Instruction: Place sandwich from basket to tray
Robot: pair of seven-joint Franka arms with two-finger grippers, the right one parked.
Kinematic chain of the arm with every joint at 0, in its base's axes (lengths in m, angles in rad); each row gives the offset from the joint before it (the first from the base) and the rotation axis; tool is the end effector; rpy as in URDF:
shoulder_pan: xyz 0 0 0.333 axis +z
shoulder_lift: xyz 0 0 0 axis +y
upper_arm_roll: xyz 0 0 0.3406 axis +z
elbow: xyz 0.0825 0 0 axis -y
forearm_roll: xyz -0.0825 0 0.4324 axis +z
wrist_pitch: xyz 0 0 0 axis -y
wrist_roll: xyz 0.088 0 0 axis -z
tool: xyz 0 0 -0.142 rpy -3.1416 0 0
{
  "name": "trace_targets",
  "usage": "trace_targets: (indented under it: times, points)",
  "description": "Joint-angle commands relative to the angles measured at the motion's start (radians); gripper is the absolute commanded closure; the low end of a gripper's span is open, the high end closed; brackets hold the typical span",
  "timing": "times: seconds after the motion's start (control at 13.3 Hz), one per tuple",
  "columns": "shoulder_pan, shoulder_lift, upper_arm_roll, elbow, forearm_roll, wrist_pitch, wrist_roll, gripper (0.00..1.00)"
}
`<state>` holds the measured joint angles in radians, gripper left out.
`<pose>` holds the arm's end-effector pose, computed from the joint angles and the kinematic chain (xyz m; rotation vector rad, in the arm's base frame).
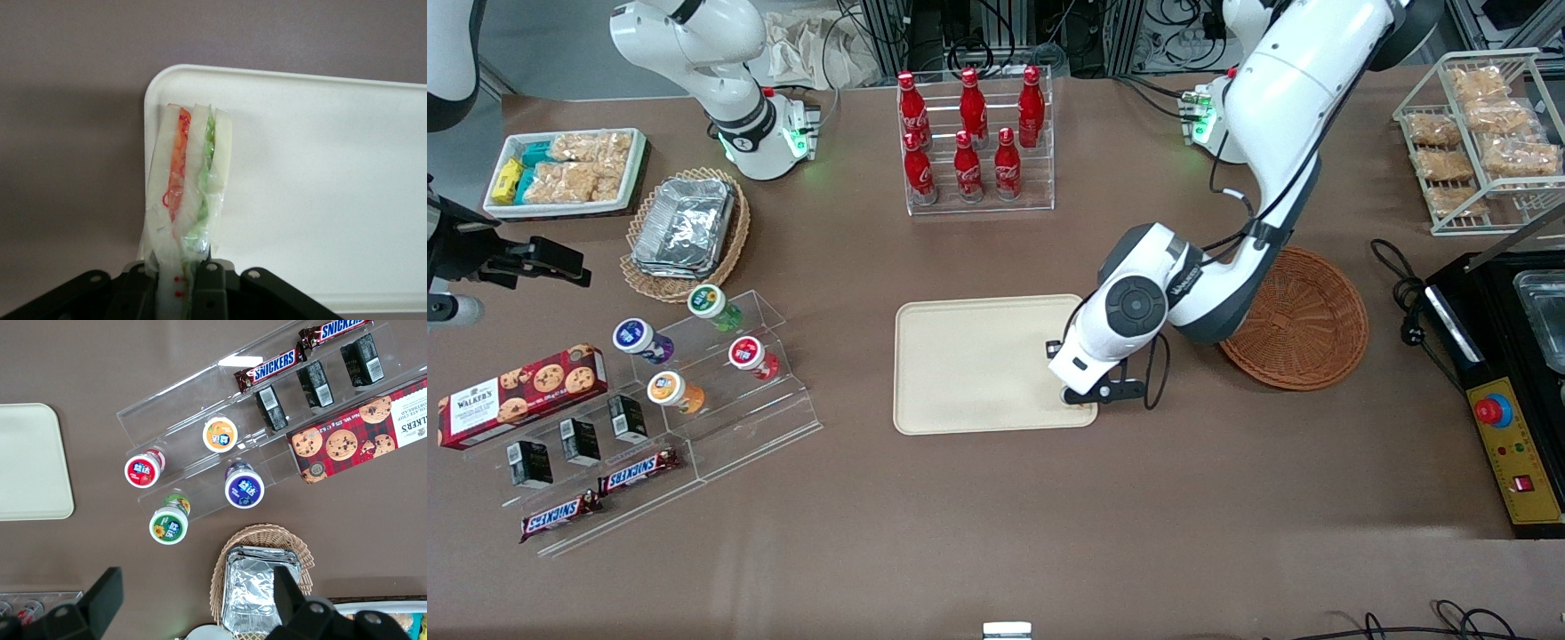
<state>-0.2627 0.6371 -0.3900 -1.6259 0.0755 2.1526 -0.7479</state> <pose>0.5997 -0.4185 0.2231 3.0384 0.1734 -0.2385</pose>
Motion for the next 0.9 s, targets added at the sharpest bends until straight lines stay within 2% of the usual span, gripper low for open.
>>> trace_targets:
  times: [0.0, 0.08, 0.15, 0.23, 0.3, 0.6, 0.83]
  points:
    - [-0.016, 0.015, 0.008, -0.005, 0.041, 0.029, -0.060, 1.00]
    - [-0.018, 0.015, 0.007, -0.011, 0.044, 0.029, -0.074, 0.94]
    - [-0.020, 0.016, 0.008, -0.014, 0.046, 0.030, -0.093, 0.70]
    - [-0.024, 0.032, 0.007, -0.009, 0.056, 0.032, -0.094, 0.25]
    - [-0.027, 0.041, 0.006, -0.006, 0.087, 0.033, -0.103, 0.00]
    - [-0.026, 0.029, 0.006, 0.026, 0.099, 0.024, -0.254, 0.00]
    - [0.003, -0.065, 0.010, 0.041, 0.101, -0.048, -0.245, 0.00]
